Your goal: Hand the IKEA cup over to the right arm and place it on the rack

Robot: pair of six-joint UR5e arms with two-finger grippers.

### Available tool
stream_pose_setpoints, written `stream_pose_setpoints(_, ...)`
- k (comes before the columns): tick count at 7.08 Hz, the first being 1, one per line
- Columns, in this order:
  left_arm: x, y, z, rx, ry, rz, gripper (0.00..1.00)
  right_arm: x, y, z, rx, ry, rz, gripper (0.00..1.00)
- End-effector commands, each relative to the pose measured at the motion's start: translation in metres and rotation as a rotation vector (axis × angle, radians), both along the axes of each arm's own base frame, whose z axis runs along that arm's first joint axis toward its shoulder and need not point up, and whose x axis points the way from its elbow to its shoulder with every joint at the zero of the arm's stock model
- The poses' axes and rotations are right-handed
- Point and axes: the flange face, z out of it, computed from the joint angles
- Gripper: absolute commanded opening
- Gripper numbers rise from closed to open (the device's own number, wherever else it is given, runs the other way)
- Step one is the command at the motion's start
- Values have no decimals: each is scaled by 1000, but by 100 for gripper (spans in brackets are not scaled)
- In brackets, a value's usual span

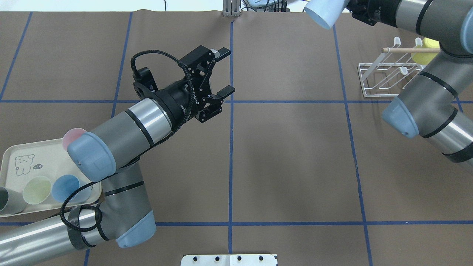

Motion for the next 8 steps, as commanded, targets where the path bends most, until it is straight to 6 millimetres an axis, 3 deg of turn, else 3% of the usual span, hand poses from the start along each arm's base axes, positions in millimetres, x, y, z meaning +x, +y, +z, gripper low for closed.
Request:
stream_pose_setpoints(1,-13,-28,-1,29,-265,14,100,54,-2,70,0,243,101,0)
stream_pose_setpoints(3,-44,-84,12,-8,-495,100,100,87,21,135,10,507,187,0)
stream_pose_setpoints(6,-54,-96,18,3,-588,99,100,146,70,224,-65,855,328,0)
stream_pose_setpoints(7,-54,-101,23,-6,-596,95,100,151,71,234,-68,928,356,0)
stream_pose_setpoints(8,-53,-102,27,5,-616,94,100,148,68,261,-104,963,341,0)
